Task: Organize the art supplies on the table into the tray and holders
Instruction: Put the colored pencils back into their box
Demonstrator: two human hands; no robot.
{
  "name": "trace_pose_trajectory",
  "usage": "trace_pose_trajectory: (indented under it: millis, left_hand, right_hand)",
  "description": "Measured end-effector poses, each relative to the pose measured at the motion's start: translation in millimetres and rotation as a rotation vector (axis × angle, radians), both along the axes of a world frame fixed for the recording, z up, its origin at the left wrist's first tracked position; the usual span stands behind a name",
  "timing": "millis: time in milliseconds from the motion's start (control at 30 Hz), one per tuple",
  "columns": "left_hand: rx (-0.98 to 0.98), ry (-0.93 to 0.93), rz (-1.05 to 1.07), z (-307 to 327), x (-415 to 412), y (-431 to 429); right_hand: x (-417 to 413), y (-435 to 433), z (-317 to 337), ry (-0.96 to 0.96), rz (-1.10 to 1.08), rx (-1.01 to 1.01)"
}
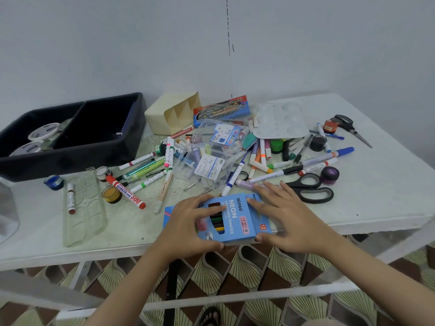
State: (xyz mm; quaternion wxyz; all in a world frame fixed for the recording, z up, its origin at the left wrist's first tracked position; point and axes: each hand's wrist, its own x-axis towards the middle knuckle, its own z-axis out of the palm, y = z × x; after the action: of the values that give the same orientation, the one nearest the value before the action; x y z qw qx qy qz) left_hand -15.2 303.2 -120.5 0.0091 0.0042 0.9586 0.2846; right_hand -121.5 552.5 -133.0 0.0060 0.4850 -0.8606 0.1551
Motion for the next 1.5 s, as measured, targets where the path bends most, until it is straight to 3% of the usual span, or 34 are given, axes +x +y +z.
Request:
trace_pose_trajectory:
  millis: [267,500,600,733,867,1033,1233,1267,1400,1500]
  left_hand:
    - [0.135,0.085,0.094,15,3,9]
    - [0.120,0.215,0.199,30,-3,29]
    - [0.077,0.175,0.188,34,-6,33]
    - [0.291,0.072,0.171,46,-7,21]
    - [0.648,-0.045,0.249,60,-4,5]
    - [0.873,-0.012,0.425,59,-2,-5]
    - [0.947,0.056,0.577,49,-8,-18]
    - [0.951,0.057,0.580,47,-9,-20]
    - [1.029,0.061,0.587,44,-9,-25]
    - [1.115,0.062,0.603,40,-9,-25]
  right_hand:
    - [31,-14,-4,-0.095,-0.276,-0.569]
    - [40,-39,27,-0.853,-0.257,-0.857]
    - [36,-44,35,-0.997,-0.331,-0.920]
    - [25,-42,42,-1.020,-0.354,-0.955]
    - [16,-46,43,-1.082,-0.332,-1.016]
    - [17,-68,40,-1.048,-0.244,-1.046]
    - [37,-88,-8,-0.453,-0.164,-0.659]
    - [37,-91,-10,-0.465,-0.174,-0.664]
    - [29,-102,2,-0.850,-0.250,-0.862]
    - [25,-108,10,-1.018,-0.221,-0.943]
